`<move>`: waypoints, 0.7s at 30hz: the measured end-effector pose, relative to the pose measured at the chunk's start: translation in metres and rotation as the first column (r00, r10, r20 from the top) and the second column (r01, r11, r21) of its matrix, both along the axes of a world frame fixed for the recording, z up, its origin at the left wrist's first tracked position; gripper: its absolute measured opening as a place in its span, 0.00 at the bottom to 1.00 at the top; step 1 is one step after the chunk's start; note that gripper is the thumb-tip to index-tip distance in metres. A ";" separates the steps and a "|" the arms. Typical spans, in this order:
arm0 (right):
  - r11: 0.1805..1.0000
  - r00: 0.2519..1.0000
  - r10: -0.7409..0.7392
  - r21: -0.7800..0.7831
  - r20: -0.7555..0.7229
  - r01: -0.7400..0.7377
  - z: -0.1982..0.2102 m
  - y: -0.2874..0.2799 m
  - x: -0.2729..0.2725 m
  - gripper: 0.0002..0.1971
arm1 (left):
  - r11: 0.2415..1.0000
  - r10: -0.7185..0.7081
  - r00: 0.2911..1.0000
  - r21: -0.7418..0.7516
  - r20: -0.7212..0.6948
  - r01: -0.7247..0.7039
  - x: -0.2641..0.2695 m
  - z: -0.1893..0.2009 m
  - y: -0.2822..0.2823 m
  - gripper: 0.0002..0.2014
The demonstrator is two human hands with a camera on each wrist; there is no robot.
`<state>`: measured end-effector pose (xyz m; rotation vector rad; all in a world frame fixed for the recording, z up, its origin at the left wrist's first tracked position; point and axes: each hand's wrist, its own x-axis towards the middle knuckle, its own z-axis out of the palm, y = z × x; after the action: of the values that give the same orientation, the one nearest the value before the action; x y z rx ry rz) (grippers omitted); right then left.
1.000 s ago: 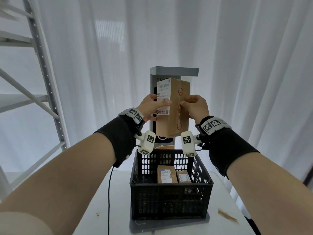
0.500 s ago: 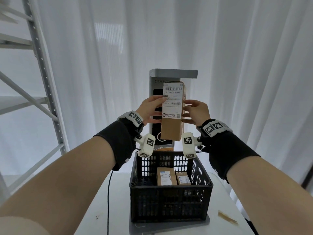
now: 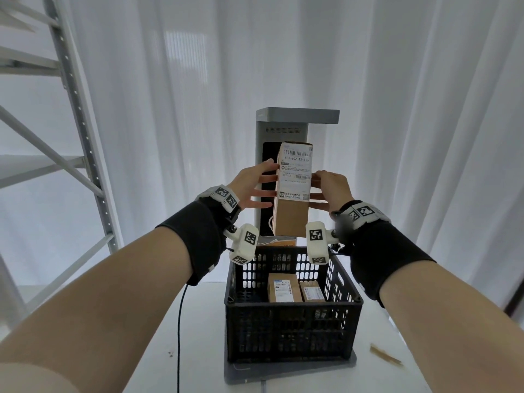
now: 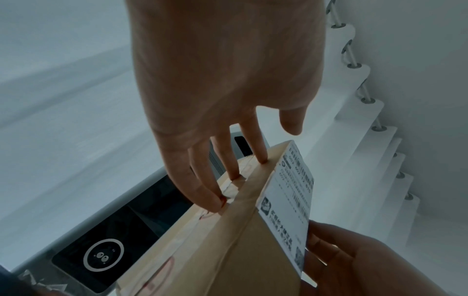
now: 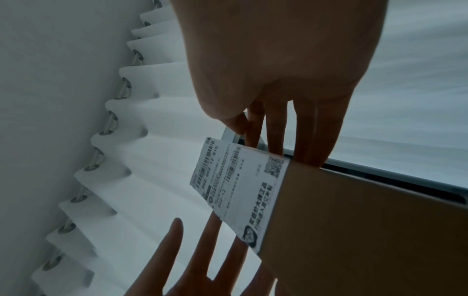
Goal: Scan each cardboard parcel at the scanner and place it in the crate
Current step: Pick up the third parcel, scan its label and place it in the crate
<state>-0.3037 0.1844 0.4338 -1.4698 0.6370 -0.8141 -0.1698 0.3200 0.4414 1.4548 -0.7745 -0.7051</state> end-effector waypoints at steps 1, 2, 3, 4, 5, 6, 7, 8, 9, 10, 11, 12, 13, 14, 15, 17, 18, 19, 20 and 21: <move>1.000 1.000 -0.004 0.009 0.008 0.004 -0.001 0.002 0.002 0.13 | 1.000 0.000 1.000 0.000 0.001 0.000 0.002 -0.001 0.002 0.22; 1.000 1.000 -0.006 0.020 0.012 0.006 -0.003 0.004 0.004 0.12 | 1.000 0.000 1.000 0.003 0.002 0.000 0.004 -0.003 0.005 0.22; 0.999 1.000 -0.009 0.032 0.012 0.008 -0.005 0.007 0.007 0.12 | 1.000 -0.001 1.000 0.006 0.002 0.001 0.006 -0.004 0.008 0.22; 0.999 1.000 -0.009 0.044 0.007 0.009 -0.008 0.010 0.011 0.12 | 1.000 -0.002 1.000 0.010 0.002 0.002 0.009 -0.007 0.011 0.22; 0.998 1.000 -0.008 0.056 0.002 0.008 -0.011 0.013 0.014 0.12 | 1.000 -0.001 1.000 0.017 0.002 0.001 0.012 -0.009 0.014 0.22; 0.998 1.000 -0.007 0.065 -0.002 0.008 -0.014 0.016 0.017 0.12 | 1.000 0.001 1.000 0.022 -0.002 -0.001 0.015 -0.013 0.016 0.22; 0.997 1.000 -0.008 0.074 -0.007 0.008 -0.018 0.019 0.020 0.13 | 1.000 0.003 1.000 0.028 -0.010 -0.002 0.018 -0.017 0.018 0.22; 0.997 1.000 -0.008 0.083 -0.013 0.009 -0.021 0.021 0.022 0.13 | 0.999 0.003 1.000 0.034 -0.017 -0.002 0.021 -0.021 0.020 0.22; 0.996 1.000 -0.009 0.089 -0.020 0.010 -0.024 0.023 0.024 0.13 | 0.999 -0.001 1.000 0.039 -0.025 0.002 0.023 -0.024 0.022 0.22; 0.995 1.000 -0.012 0.098 -0.029 0.014 -0.028 0.025 0.026 0.14 | 0.999 -0.006 0.999 0.045 -0.034 0.007 0.026 -0.029 0.023 0.22; 0.994 0.999 -0.015 0.106 -0.037 0.019 -0.032 0.026 0.027 0.14 | 0.999 -0.010 0.999 0.050 -0.041 0.012 0.028 -0.033 0.025 0.21; 0.994 0.999 -0.017 0.110 -0.040 0.021 -0.035 0.027 0.028 0.14 | 0.999 -0.014 0.999 0.051 -0.044 0.016 0.030 -0.036 0.025 0.21; 0.993 0.999 -0.020 0.113 -0.044 0.025 -0.039 0.028 0.030 0.14 | 0.998 -0.016 0.999 0.054 -0.049 0.019 0.032 -0.040 0.025 0.21; 0.993 0.998 -0.024 0.116 -0.052 0.030 -0.044 0.028 0.033 0.14 | 0.998 -0.018 0.998 0.060 -0.055 0.022 0.035 -0.045 0.025 0.21; 0.992 0.998 -0.027 0.119 -0.062 0.034 -0.048 0.028 0.034 0.14 | 0.997 -0.020 0.998 0.067 -0.062 0.024 0.038 -0.049 0.024 0.21; 0.990 0.996 -0.034 0.135 -0.083 0.045 -0.059 0.026 0.039 0.14 | 0.995 -0.026 0.996 0.091 -0.081 0.033 0.043 -0.061 0.020 0.22; 0.989 0.995 -0.032 0.142 -0.097 0.046 -0.064 0.024 0.041 0.14 | 0.994 -0.032 0.996 0.102 -0.089 0.041 0.046 -0.067 0.018 0.22; 0.987 0.993 -0.032 0.152 -0.110 0.049 -0.069 0.022 0.044 0.14 | 0.993 -0.038 0.994 0.111 -0.099 0.049 0.049 -0.073 0.015 0.22; 0.985 0.992 -0.035 0.164 -0.120 0.054 -0.075 0.018 0.047 0.14 | 0.991 -0.043 0.993 0.119 -0.110 0.056 0.053 -0.078 0.012 0.22; 0.983 0.991 -0.038 0.171 -0.130 0.060 -0.081 0.015 0.051 0.15 | 0.990 -0.047 0.991 0.126 -0.123 0.062 0.056 -0.084 0.009 0.22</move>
<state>-0.2531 0.1997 0.3532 -1.3572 0.8223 -0.6882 -0.1135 0.3286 0.3576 1.4974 -0.6886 -0.8903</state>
